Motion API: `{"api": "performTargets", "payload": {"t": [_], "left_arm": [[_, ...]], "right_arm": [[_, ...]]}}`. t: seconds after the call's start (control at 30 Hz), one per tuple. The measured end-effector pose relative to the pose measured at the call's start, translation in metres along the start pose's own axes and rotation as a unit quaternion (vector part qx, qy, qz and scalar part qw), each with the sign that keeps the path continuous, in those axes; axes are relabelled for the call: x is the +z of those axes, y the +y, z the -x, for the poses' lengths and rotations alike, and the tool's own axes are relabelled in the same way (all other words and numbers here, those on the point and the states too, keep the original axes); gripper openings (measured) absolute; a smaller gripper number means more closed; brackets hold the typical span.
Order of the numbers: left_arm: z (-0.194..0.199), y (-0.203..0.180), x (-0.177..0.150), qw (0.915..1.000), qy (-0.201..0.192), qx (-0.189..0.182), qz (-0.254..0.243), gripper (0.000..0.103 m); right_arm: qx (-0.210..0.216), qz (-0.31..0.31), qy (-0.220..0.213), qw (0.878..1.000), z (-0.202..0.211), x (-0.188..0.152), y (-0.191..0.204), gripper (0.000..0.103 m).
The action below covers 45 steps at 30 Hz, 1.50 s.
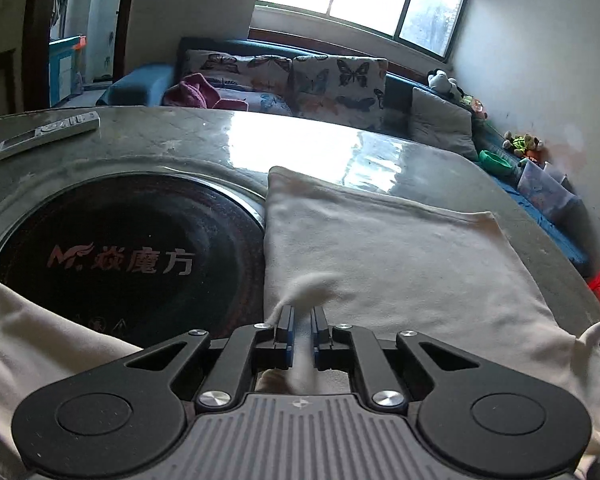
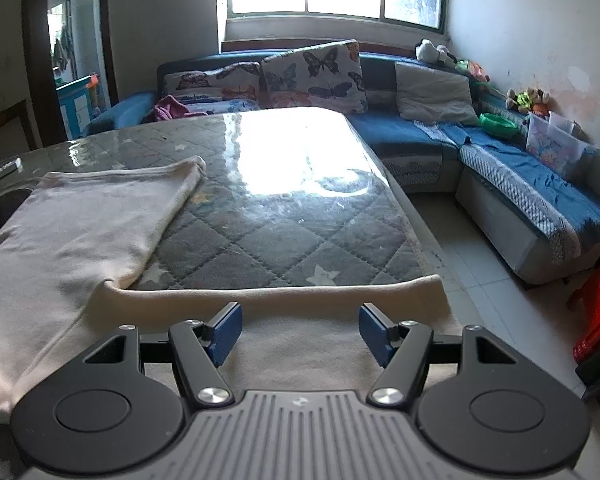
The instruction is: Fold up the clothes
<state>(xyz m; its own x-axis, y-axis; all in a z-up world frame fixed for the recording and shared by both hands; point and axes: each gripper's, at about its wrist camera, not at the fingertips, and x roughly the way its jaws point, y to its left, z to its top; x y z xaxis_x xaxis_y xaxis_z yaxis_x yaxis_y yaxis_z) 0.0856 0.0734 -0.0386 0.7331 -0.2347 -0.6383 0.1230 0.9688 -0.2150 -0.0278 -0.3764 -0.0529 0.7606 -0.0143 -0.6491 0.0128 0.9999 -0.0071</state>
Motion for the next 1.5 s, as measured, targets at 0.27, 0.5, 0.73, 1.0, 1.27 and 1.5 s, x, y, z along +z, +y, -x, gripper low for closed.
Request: {"api": "performTargets", "payload": {"t": [0.27, 0.5, 0.73, 1.0, 1.27, 1.5], "left_arm": [[0.025, -0.048, -0.012, 0.9969, -0.007, -0.053, -0.057, 0.013], [0.042, -0.112, -0.03, 0.9832, -0.002, -0.124, -0.134, 0.013], [0.043, -0.159, -0.056, 0.9662, 0.007, -0.154, -0.207, 0.013], [0.035, -0.187, -0.083, 0.9504, 0.016, -0.16, -0.266, 0.013], [0.038, -0.189, -0.086, 0.9465, 0.011, -0.16, -0.28, 0.013], [0.042, -0.183, -0.079, 0.9504, 0.01, -0.164, -0.264, 0.019]], "right_arm": [[0.05, 0.036, -0.004, 0.998, 0.032, -0.013, 0.032, 0.066], [0.077, 0.109, -0.004, 0.991, 0.04, -0.029, 0.072, 0.066], [0.056, 0.13, 0.0, 0.99, 0.044, -0.041, 0.071, 0.069], [0.03, 0.087, 0.009, 0.996, 0.046, -0.045, 0.037, 0.069], [-0.03, -0.051, -0.007, 0.998, 0.041, -0.034, -0.031, 0.062], [-0.074, -0.134, -0.002, 0.988, 0.027, -0.029, -0.074, 0.049]]}}
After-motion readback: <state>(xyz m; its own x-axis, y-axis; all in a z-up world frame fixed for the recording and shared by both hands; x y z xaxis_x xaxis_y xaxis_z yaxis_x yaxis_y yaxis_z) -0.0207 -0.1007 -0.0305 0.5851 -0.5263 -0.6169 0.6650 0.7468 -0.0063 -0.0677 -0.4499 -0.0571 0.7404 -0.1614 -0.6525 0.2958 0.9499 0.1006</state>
